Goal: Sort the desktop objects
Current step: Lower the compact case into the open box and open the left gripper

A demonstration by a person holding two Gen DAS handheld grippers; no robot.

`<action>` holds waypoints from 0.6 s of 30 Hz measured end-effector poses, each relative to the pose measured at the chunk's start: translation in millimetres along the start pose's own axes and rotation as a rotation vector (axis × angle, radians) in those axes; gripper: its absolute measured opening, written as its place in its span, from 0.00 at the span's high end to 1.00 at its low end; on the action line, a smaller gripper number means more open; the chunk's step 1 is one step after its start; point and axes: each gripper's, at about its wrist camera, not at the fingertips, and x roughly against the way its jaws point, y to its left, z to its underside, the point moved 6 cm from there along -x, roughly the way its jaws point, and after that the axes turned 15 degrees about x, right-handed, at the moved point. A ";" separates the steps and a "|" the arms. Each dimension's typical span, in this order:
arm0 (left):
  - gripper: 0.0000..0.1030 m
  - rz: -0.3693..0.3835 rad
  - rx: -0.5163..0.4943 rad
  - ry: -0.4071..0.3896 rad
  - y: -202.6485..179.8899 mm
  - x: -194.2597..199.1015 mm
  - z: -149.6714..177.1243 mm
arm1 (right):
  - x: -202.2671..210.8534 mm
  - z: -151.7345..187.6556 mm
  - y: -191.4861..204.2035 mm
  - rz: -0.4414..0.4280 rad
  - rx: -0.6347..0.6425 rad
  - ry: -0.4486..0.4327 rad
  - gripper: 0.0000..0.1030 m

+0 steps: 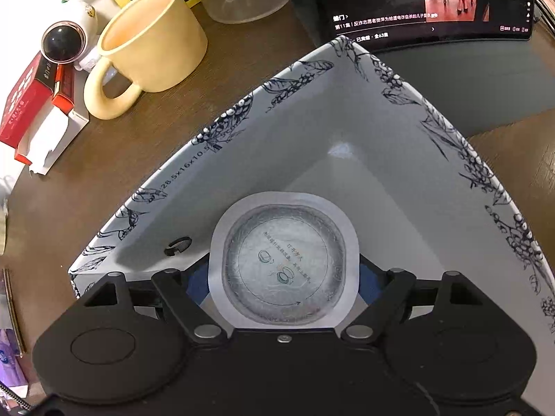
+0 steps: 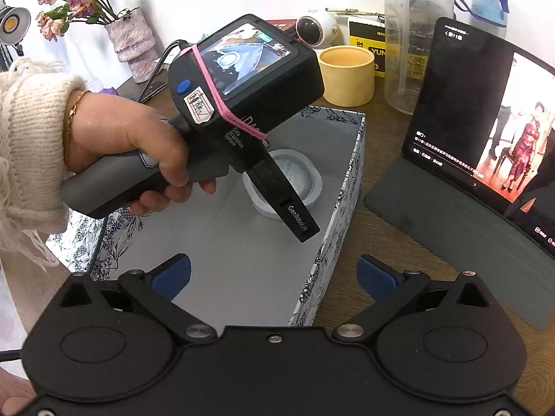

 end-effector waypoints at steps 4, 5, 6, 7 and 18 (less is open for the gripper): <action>0.16 0.008 0.003 0.003 0.3 1.1 0.1 | -0.1 -0.6 0.3 0.001 -0.001 0.000 0.00; 0.15 0.013 0.005 -0.001 0.3 2.7 0.0 | 0.3 -0.6 0.4 0.003 0.000 0.000 0.00; 0.13 0.015 0.005 -0.010 0.1 5.3 -0.1 | 0.7 -0.7 0.5 0.005 0.000 -0.001 0.00; 0.11 0.013 0.002 -0.020 -0.1 8.4 -0.3 | 1.2 -0.6 0.6 0.007 0.001 -0.002 0.00; 0.00 -0.008 0.021 -0.161 12.4 63.8 -5.2 | 15.0 -2.6 6.7 0.033 -0.009 -0.030 0.00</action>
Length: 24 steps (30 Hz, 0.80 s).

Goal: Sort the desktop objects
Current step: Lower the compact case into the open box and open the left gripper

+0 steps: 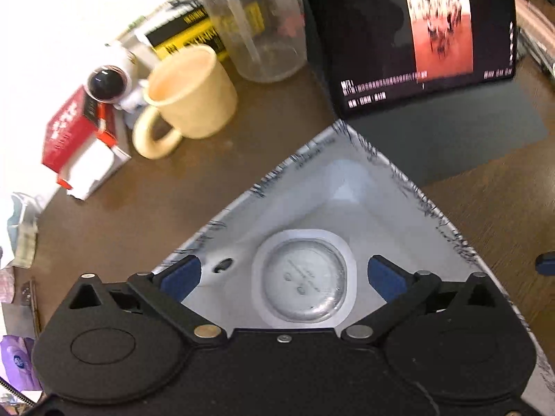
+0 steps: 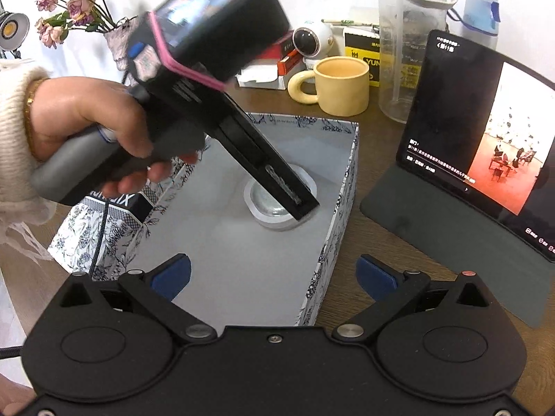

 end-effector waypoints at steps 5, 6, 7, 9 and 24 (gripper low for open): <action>0.00 0.010 0.045 -0.065 12.0 27.0 -1.4 | 9.0 -1.2 8.5 0.018 -0.003 -0.017 0.00; 0.00 0.014 0.057 -0.077 14.0 33.1 -0.5 | 10.9 -1.5 10.4 0.022 -0.005 -0.020 0.00; 0.00 0.018 0.067 -0.087 16.0 38.9 0.3 | 12.9 -2.0 12.3 0.026 -0.006 -0.023 0.00; 0.00 0.025 0.084 -0.108 20.2 50.6 3.2 | 17.7 -2.7 17.2 0.035 -0.008 -0.031 0.00; 0.00 0.055 0.212 -0.231 69.3 135.2 79.8 | 54.9 -0.2 72.2 0.106 -0.038 -0.086 0.00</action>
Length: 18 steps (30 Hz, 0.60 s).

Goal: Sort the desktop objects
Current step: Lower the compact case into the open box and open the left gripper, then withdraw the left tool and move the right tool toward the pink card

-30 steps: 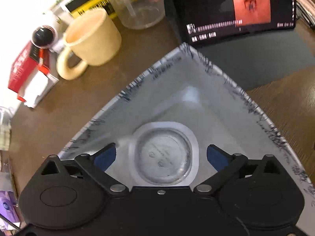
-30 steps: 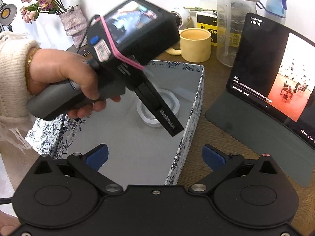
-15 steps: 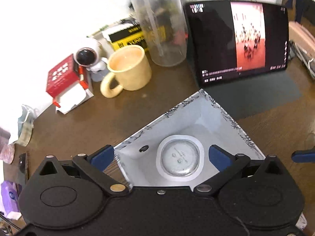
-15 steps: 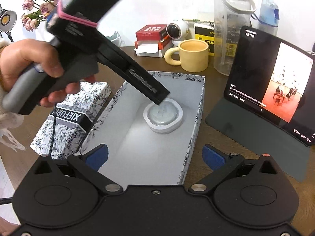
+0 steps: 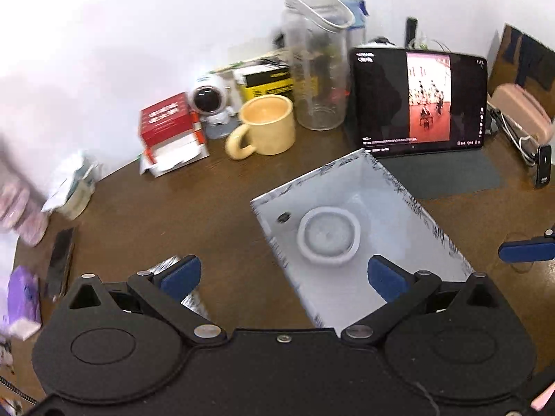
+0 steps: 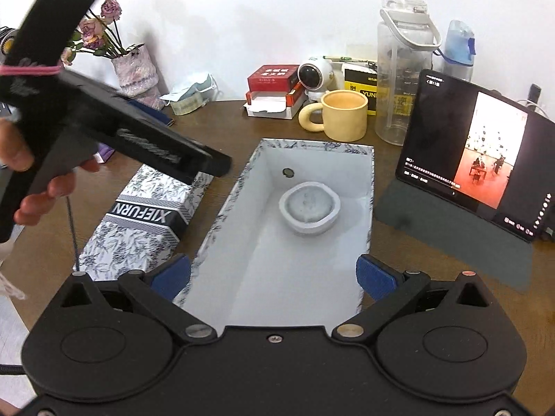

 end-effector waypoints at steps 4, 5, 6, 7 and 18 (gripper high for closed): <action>0.00 -0.012 0.048 -0.039 24.3 30.0 18.0 | 12.0 4.5 21.4 0.010 -0.005 -0.009 0.00; 0.00 -0.011 0.059 -0.047 29.5 37.5 22.0 | 15.1 5.5 27.3 0.013 -0.002 -0.012 0.00; 0.00 -0.010 0.070 -0.055 34.6 45.0 26.1 | 18.3 6.5 33.3 0.017 0.000 -0.015 0.00; 0.00 -0.008 0.081 -0.061 39.1 52.4 30.3 | 21.7 7.5 39.4 0.022 0.003 -0.020 0.00; 0.00 0.015 0.145 -0.121 78.9 114.6 84.4 | 49.6 16.5 93.4 0.076 0.037 -0.035 0.00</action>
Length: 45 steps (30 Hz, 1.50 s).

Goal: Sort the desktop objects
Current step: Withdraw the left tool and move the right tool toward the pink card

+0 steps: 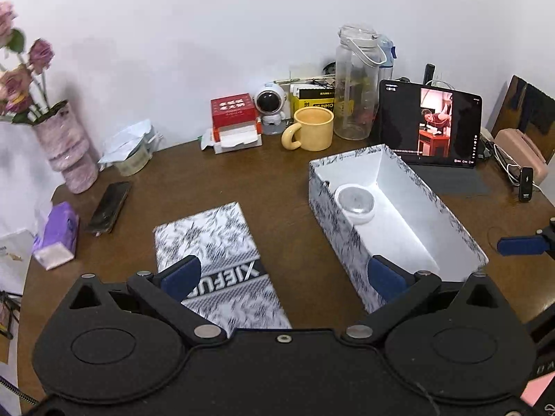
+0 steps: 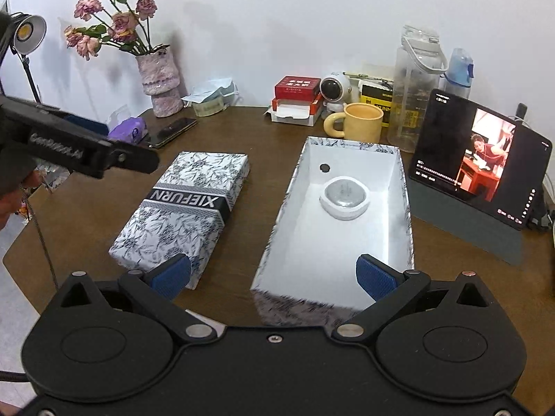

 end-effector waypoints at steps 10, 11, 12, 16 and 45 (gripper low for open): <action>0.00 -0.016 0.067 0.016 46.5 32.6 44.4 | 8.4 16.6 41.5 -0.001 0.016 0.016 0.00; 0.00 -0.019 0.072 0.017 50.7 35.1 48.5 | 8.2 17.9 44.9 -0.004 0.021 0.018 0.00; 0.00 -0.020 0.079 0.019 55.0 37.5 53.1 | 8.4 19.0 48.5 -0.008 0.029 0.018 0.00; 0.00 -0.023 0.120 0.018 71.2 45.8 69.6 | 9.8 23.2 62.1 -0.016 0.061 0.016 0.00; 0.00 -0.085 0.161 0.066 114.0 53.4 137.8 | -22.4 49.8 105.0 -0.111 0.203 0.127 0.00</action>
